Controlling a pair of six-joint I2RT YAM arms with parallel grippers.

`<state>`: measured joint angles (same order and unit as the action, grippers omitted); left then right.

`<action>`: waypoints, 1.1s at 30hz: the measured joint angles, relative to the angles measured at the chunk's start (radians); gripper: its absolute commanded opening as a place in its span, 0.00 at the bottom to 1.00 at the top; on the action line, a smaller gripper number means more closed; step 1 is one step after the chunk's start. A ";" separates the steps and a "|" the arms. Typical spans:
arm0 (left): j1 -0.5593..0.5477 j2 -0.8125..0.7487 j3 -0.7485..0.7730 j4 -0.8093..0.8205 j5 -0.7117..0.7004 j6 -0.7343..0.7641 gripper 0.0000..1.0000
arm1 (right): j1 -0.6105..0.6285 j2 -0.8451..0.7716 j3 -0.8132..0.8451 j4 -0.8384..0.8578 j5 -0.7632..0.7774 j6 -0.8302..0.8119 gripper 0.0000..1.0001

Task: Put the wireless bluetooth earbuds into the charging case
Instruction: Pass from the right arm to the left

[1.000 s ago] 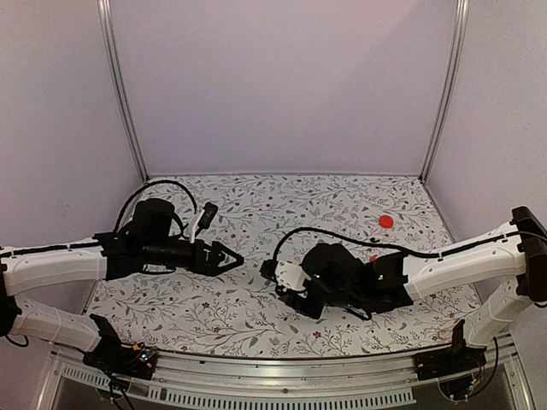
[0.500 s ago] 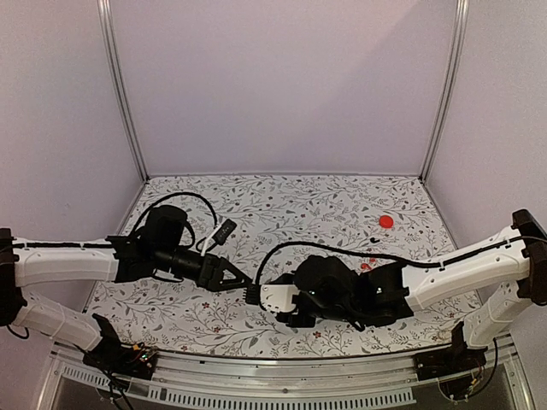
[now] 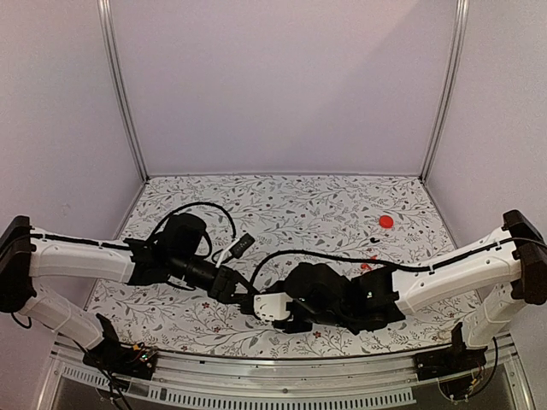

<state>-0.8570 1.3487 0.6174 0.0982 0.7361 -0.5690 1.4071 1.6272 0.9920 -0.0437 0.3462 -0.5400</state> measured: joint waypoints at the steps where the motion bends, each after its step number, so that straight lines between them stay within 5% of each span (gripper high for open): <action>1: -0.003 0.008 0.006 0.006 0.002 0.002 0.62 | 0.000 0.002 0.000 -0.002 0.000 0.000 0.40; 23: -0.051 0.103 0.024 0.100 0.000 -0.031 0.17 | 0.008 0.035 0.017 -0.003 0.017 0.000 0.44; 30: -0.052 0.099 0.024 0.107 -0.007 -0.034 0.06 | 0.009 0.034 0.015 0.005 0.043 0.014 0.82; 33: -0.052 0.093 0.023 0.110 -0.011 -0.036 0.06 | 0.008 0.023 0.006 0.016 0.045 0.034 0.90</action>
<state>-0.9089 1.4418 0.6407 0.2085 0.7254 -0.6052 1.4151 1.6505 0.9985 -0.0277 0.3916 -0.5056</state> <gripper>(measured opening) 0.212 0.833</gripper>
